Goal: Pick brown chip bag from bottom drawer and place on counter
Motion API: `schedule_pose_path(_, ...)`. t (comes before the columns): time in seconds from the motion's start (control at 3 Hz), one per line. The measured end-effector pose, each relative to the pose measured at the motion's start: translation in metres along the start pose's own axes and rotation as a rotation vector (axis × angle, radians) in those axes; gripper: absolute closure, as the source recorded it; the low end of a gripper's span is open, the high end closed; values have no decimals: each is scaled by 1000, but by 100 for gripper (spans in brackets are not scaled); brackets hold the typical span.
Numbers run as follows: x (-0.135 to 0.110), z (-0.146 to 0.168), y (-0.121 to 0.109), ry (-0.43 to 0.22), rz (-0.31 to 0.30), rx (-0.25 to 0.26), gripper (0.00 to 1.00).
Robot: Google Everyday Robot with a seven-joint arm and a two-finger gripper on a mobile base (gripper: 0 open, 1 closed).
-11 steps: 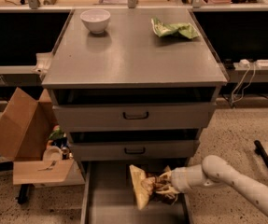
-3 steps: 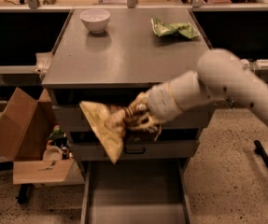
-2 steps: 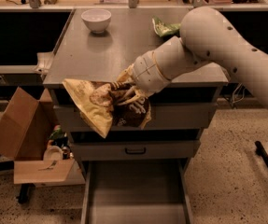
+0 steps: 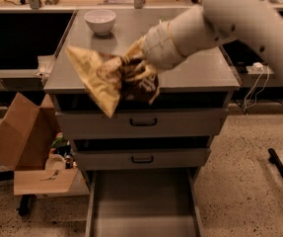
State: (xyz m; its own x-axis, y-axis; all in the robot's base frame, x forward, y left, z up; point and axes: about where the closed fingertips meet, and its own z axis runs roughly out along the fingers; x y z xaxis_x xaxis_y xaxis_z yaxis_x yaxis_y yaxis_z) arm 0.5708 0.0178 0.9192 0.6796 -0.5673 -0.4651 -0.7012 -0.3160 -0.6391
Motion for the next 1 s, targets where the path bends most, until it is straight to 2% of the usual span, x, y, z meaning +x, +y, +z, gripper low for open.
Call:
schedule_pose_path(0.33,1,-38,-50,56,-18,100,100)
schedule_pose_path(0.67,50,-59,-80,94,93,223,100)
schedule_pose_path(1.0,99,-54,-86,99,212,276,100)
